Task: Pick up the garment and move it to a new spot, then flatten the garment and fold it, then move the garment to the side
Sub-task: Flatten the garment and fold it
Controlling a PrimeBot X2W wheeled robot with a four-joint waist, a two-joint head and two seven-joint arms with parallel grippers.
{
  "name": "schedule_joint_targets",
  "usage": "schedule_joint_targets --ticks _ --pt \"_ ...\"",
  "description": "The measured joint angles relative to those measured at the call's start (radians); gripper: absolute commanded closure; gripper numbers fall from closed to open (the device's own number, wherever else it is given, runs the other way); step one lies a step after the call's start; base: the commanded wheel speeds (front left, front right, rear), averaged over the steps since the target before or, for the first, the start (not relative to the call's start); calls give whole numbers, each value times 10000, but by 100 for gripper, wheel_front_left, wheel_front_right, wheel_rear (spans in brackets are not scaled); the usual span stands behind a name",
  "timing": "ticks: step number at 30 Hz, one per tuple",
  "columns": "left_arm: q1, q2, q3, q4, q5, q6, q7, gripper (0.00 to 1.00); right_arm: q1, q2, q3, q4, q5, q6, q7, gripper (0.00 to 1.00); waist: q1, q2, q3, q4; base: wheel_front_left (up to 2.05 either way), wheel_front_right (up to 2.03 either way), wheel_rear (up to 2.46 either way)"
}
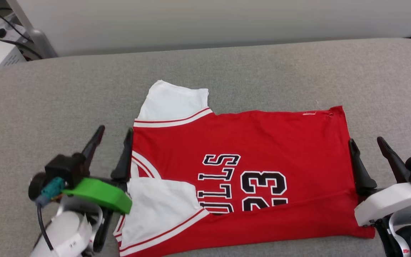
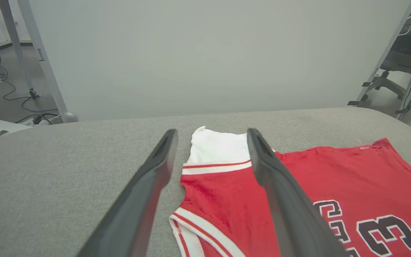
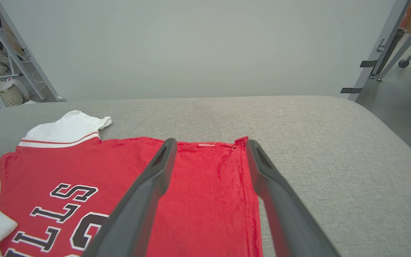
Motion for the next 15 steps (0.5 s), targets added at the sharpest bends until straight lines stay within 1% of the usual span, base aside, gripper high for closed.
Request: schedule_joint_targets --ticks 2,7,10,13,15 --pt "-636 171 2 31 2 -98 380 0 -151 44 117 -10 -4 0 -79 0 0 0 227 -103 0 0 0" --pt "-2468 769 -203 245 -10 -535 2201 0 -589 213 468 -35 -86 0 -320 0 0 0 917 -435 0 0 0" --pt "-3575 1072 -407 464 42 -734 3014 0 -869 314 708 -23 -94 0 -502 0 0 0 1326 -679 0 0 0" --pt "-4528 1338 -723 857 48 -911 4125 0 -1070 410 913 10 -102 0 -708 0 1 0 1699 -975 0 0 0" --pt "-5086 1547 -991 1237 -59 -1009 5175 0 -1168 495 1037 52 -105 0 -834 0 1 0 1949 -1202 0 0 0"
